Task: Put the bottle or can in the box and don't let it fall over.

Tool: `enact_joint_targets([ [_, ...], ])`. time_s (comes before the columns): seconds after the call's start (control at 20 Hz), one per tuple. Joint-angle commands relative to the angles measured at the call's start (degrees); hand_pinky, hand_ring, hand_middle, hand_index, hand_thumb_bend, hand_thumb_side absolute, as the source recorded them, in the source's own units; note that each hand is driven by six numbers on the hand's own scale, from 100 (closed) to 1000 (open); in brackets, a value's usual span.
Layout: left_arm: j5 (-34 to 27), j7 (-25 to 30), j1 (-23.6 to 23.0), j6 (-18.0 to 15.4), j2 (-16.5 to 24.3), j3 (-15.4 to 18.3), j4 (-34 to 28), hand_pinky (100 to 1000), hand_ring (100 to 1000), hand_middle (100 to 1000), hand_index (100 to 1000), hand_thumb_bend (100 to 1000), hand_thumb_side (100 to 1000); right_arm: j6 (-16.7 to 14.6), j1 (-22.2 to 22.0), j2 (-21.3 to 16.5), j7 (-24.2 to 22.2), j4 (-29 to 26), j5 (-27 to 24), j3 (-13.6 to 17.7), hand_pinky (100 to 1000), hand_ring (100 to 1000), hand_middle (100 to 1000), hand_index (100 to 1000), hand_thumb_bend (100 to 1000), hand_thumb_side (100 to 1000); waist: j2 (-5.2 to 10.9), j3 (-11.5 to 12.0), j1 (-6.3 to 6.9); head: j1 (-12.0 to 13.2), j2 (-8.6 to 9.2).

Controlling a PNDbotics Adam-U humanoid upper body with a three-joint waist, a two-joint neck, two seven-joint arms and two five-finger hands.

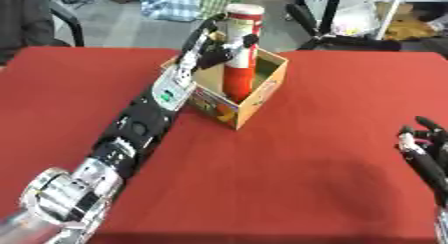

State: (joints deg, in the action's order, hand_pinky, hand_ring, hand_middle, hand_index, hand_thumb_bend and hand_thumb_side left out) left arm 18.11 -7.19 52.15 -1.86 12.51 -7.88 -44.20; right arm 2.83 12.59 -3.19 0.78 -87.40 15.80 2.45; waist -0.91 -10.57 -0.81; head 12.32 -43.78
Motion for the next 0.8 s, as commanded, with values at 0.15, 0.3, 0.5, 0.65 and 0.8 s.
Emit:
enact_joint_targets([
  [0.15, 4.84, -4.78, -2.40, -0.66, 3.64, 4.26, -5.52, 891, 995, 996, 981, 766, 712, 0.12, 0.67, -0.47, 0.44, -0.83, 0.15, 0.79, 689, 615, 637, 903, 100, 496, 0.20, 1.41, -0.38, -1.37, 0.26],
  [0.3, 6.13, -7.17, -6.21, -3.23, 5.52, 7.05, -9.90, 883, 990, 978, 967, 708, 699, 0.28, 0.38, -0.90, 0.89, -0.80, 0.11, 1.23, 689, 615, 637, 903, 100, 499, 0.26, 3.00, -0.16, -2.29, 0.13],
  [0.5, 3.28, -7.84, -12.58, -6.93, 8.87, 9.87, -16.40, 869, 981, 966, 957, 641, 704, 0.46, 0.16, -1.61, 1.60, -0.90, 0.08, 1.95, 689, 615, 637, 902, 100, 504, -0.08, 5.69, 0.36, -3.76, 0.17],
  [0.65, 0.30, -7.35, -17.53, -9.75, 9.92, 12.46, -21.36, 866, 975, 958, 949, 612, 702, 0.67, 0.09, -2.02, 2.23, -0.96, 0.01, 2.52, 689, 615, 637, 902, 100, 506, -0.38, 7.24, 0.59, -4.59, 0.24],
  [0.8, -2.83, -6.99, -22.63, -10.20, 9.63, 15.06, -26.46, 863, 970, 954, 943, 602, 697, 0.75, 0.10, -2.19, 2.51, -1.01, -0.04, 2.75, 689, 615, 637, 902, 100, 506, -0.47, 7.98, 0.66, -4.96, 0.34],
])
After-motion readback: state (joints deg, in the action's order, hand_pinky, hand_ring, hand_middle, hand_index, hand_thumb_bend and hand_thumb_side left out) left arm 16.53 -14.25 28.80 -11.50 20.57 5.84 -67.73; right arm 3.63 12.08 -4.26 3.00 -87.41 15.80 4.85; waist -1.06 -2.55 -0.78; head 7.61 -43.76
